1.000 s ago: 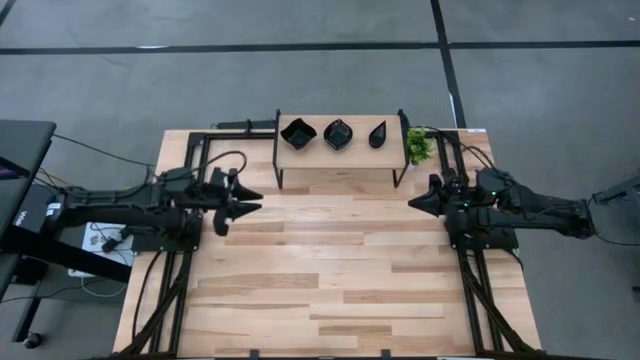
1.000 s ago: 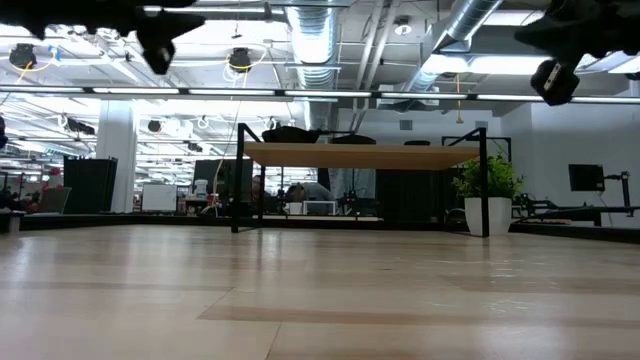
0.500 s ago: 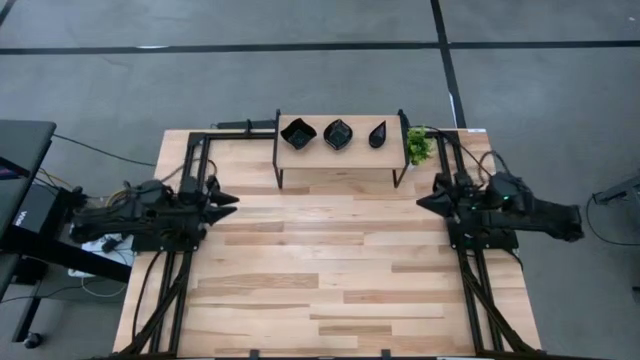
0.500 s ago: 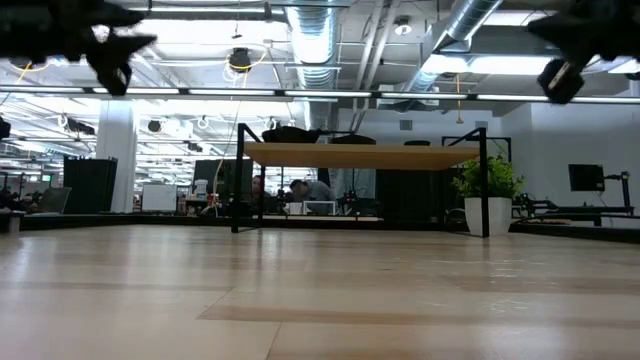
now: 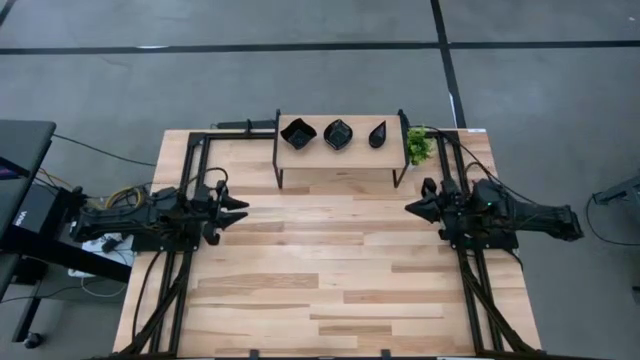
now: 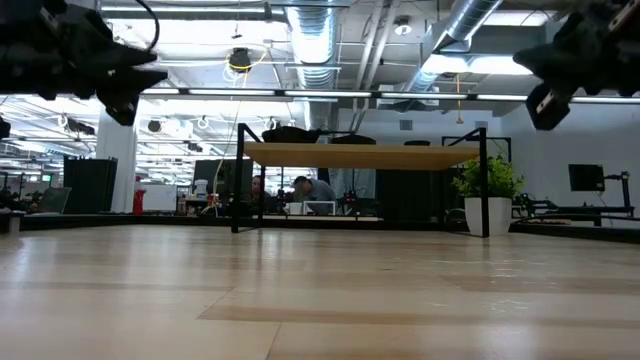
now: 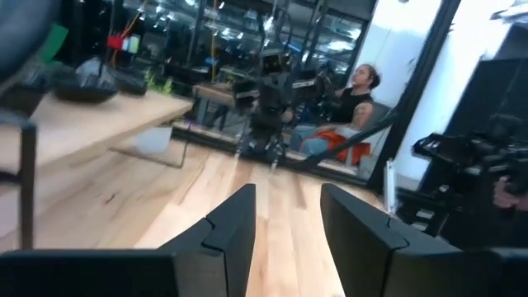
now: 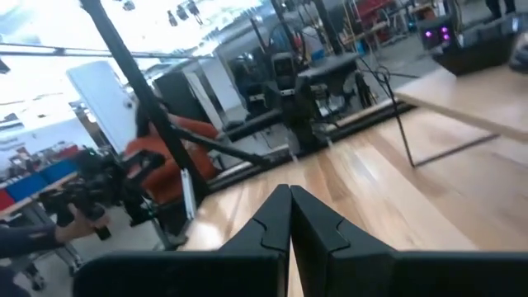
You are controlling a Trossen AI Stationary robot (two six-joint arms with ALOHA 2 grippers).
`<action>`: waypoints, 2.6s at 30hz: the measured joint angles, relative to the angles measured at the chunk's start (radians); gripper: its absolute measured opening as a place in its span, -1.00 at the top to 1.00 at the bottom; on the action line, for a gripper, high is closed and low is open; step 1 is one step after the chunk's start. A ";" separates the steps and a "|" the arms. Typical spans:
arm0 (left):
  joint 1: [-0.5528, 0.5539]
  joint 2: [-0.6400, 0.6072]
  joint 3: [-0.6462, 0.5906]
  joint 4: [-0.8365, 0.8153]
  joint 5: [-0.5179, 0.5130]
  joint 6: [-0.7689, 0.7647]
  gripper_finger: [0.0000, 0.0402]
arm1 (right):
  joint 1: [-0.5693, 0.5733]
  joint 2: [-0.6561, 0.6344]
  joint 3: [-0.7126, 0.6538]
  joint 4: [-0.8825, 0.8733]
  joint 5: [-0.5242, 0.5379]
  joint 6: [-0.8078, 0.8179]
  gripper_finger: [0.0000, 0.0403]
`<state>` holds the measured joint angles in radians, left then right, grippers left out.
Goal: Pick & Place Mini shaped plates
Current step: Return to Home Position
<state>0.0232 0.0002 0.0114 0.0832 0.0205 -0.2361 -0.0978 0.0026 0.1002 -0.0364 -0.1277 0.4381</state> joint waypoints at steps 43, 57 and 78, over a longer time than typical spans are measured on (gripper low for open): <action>0.001 0.002 -0.005 0.068 -0.065 0.037 0.31 | -0.100 0.000 -0.093 0.095 -0.054 -0.150 0.99; 0.001 0.002 -0.005 0.075 -0.065 0.037 0.31 | -0.100 0.000 -0.093 0.095 -0.054 -0.150 0.99; 0.001 0.002 -0.005 0.075 -0.065 0.037 0.31 | -0.100 0.000 -0.093 0.095 -0.054 -0.150 0.99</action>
<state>0.0242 0.0025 0.0059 0.1585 -0.0448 -0.1989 -0.1977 0.0025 0.0067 0.0584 -0.1822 0.2886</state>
